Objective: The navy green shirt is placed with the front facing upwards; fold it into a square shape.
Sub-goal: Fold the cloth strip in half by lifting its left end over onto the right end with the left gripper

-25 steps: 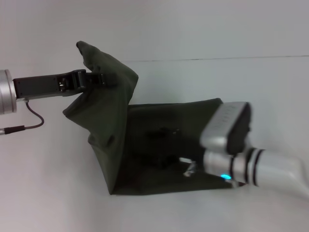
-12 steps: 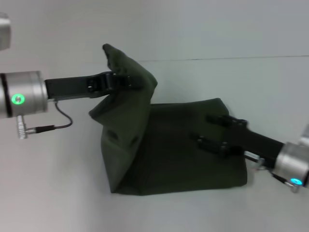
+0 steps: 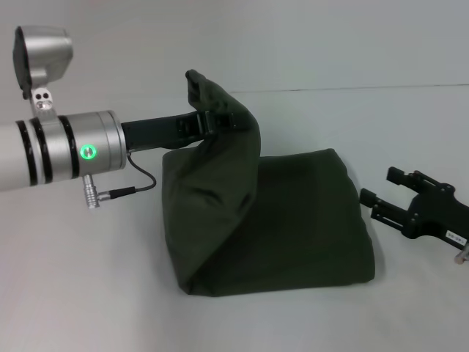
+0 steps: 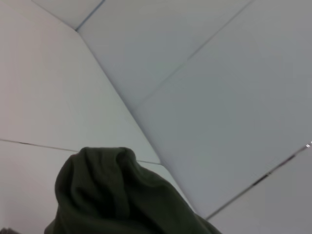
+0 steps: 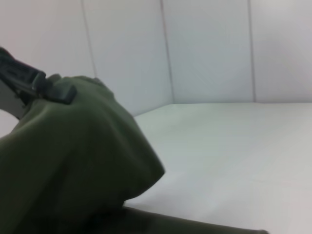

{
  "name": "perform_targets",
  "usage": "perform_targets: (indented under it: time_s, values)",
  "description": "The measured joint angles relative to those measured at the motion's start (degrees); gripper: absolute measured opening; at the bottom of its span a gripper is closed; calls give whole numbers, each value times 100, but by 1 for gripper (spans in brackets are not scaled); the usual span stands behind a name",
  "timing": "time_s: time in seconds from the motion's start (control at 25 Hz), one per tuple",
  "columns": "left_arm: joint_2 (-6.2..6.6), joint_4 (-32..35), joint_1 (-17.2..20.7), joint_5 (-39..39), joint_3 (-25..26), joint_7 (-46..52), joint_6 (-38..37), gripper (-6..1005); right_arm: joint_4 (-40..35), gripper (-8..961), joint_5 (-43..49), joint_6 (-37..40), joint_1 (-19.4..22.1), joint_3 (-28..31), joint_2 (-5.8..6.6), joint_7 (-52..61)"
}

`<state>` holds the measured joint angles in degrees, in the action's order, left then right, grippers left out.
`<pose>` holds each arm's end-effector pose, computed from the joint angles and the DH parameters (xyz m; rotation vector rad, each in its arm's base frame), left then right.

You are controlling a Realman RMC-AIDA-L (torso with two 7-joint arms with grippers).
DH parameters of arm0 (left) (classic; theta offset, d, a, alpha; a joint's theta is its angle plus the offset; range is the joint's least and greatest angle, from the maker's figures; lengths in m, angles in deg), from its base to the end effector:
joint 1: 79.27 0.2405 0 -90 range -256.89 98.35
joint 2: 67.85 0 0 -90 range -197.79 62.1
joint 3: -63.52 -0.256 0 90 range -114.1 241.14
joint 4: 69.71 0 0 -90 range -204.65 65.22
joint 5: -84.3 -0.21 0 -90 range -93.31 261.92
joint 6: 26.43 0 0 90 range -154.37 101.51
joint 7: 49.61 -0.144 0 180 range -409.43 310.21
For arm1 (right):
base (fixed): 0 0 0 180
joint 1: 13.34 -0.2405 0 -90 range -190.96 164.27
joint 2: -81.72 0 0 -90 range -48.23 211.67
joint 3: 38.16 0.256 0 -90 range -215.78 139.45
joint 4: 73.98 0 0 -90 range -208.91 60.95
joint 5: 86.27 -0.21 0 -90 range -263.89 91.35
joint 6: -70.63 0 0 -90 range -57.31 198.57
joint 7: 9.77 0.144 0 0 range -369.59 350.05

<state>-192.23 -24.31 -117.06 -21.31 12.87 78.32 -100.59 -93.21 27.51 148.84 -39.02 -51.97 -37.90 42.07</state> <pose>-0.1717 0.3883 -0.0238 -2.4439 -1.4719 -0.9357 0.3326 0.3056 -0.0125 -2.2339 0.6619 0.7471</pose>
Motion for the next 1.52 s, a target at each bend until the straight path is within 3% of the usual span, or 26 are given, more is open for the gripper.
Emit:
perform_targets:
  time_s: [0.32,0.72,1.08,1.48,1.52]
  values:
    - [-8,-357,-36,208,-659,-229,807,162,-55,774,-71,72,148,168,16,8]
    - [-7,-788,-129,678,-1117,-675,1071,171,-211,771,-77,57,140,183,13,153]
    - [-27,-1470,-541,1138,-1727,-902,1635,179,-212,768,-76,27,108,186,9,153]
    - [-34,-1826,-616,1760,-1782,-1019,1941,188,-229,764,-75,23,121,186,9,151]
    - [-32,-1818,-610,1768,-1782,-1028,1881,234,-246,764,-75,28,128,186,10,154]
